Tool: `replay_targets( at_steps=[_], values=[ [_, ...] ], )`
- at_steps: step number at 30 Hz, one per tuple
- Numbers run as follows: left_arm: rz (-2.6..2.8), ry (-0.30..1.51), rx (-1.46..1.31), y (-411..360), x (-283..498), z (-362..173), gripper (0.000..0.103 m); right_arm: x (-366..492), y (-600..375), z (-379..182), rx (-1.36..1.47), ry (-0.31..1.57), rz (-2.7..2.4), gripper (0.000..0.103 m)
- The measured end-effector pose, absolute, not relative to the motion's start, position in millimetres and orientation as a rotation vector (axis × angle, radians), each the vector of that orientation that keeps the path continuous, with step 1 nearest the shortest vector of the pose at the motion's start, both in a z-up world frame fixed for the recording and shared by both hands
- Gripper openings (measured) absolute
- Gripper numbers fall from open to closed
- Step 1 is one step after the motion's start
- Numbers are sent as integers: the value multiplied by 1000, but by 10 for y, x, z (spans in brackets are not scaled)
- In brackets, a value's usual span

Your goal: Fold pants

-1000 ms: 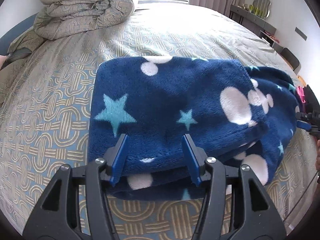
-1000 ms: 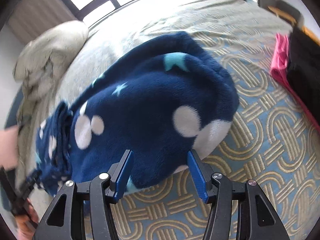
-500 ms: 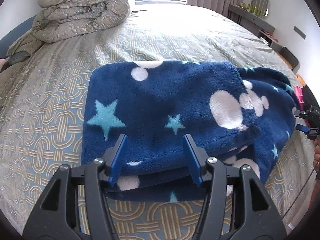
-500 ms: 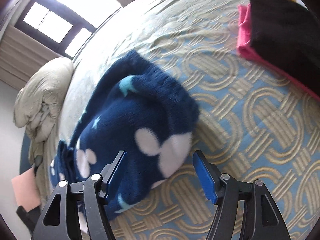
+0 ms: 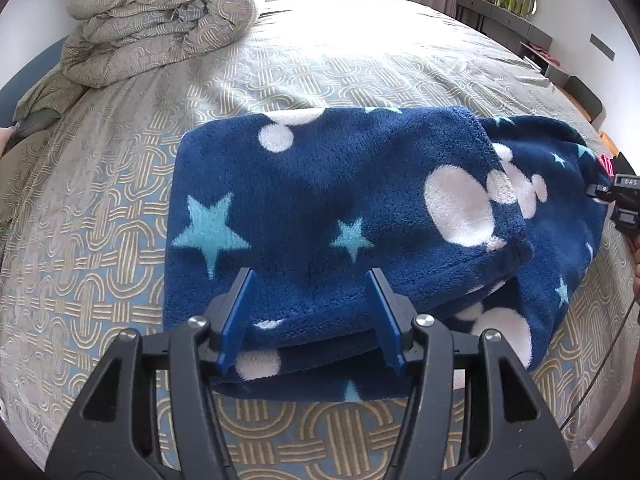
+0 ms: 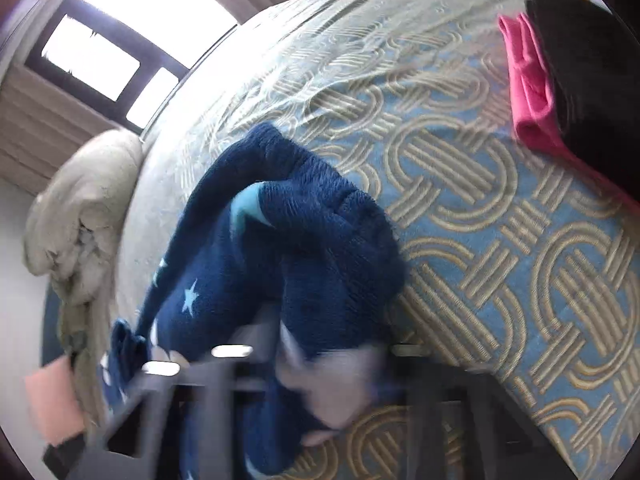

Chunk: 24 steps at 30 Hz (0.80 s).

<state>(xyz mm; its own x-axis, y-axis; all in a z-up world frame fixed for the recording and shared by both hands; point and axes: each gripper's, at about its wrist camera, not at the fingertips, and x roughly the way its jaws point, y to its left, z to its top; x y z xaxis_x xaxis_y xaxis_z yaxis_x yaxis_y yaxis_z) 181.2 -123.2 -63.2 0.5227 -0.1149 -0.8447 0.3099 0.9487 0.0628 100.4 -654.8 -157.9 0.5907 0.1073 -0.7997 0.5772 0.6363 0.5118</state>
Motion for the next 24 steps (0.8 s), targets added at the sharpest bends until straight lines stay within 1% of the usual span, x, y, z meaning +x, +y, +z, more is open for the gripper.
replay_targets(
  at_steps=[2, 9, 13, 16, 20, 24],
  values=[
    [-266, 994, 209, -1224, 1820, -642, 58, 1009, -6478, -1452, 820, 901, -323, 20],
    [-313, 989, 173, -1193, 1809, -658, 58, 1120, -6085, -876, 609, 833, -298, 19],
    [-322, 997, 128, -1110, 1811, -677, 58, 1236, -5602, -463, 439, 767, -228, 19],
    [-310, 990, 101, -1007, 1799, -674, 58, 1327, -4985, -207, 262, 719, -119, 19],
    [-277, 981, 41, -751, 1774, -665, 58, 1439, -4220, -150, 111, 705, 86, 19],
    [-249, 973, -18, -506, 1754, -645, 58, 1505, -3499, -456, -30, 786, 303, 19]
  ],
)
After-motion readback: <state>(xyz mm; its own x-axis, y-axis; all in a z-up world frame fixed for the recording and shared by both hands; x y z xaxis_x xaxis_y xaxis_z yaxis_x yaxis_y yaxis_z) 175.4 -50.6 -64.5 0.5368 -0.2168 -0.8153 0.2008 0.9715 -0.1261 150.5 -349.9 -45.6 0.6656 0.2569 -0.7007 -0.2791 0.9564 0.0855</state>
